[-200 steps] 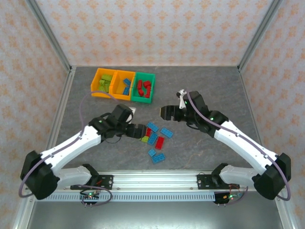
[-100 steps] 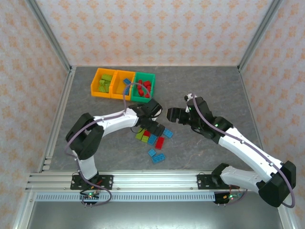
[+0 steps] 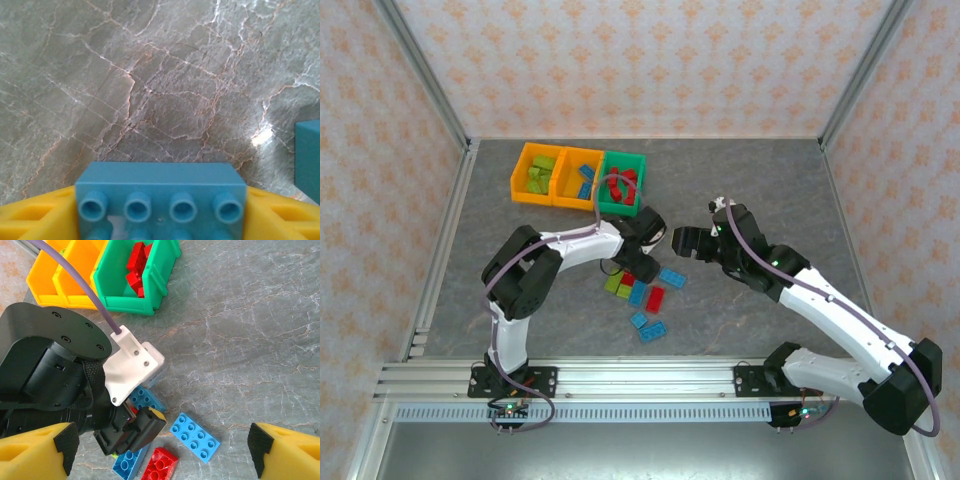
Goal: Sort the legos into containers by color
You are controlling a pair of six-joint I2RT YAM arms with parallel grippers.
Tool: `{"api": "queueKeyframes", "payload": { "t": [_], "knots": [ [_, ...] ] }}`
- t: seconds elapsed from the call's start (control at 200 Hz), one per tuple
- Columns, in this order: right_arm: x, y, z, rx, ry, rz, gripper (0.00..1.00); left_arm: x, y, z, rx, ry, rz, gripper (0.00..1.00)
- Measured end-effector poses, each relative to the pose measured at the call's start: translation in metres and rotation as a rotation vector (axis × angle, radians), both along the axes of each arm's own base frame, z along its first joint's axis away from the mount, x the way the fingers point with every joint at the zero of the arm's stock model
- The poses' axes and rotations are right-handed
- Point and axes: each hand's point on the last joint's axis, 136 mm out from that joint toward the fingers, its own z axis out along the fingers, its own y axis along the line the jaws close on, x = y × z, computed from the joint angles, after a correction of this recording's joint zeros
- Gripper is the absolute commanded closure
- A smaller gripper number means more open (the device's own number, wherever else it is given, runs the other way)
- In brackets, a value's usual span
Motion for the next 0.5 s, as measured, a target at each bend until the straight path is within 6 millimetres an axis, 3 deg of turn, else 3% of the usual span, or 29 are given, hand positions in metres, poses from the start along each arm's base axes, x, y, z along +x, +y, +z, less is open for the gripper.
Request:
{"api": "queueKeyframes", "payload": {
  "t": [0.165, 0.23, 0.35, 0.5],
  "knots": [
    [-0.001, 0.003, -0.002, 0.004, 0.012, 0.016, 0.1, 0.002, 0.003, 0.004, -0.004, -0.023, 0.01, 0.37],
    [-0.003, 0.005, -0.004, 0.009, 0.022, 0.027, 0.1, 0.003, 0.01, 0.015, -0.022, -0.044, 0.027, 0.38],
    [-0.004, 0.008, -0.004, 0.018, 0.03, 0.042, 0.1, 0.021, 0.032, 0.063, -0.099, -0.143, 0.109, 0.37],
    [-0.005, 0.009, -0.004, 0.02, 0.032, 0.046, 0.1, 0.087, 0.092, 0.138, -0.198, -0.336, 0.327, 0.37]
  ]
}}
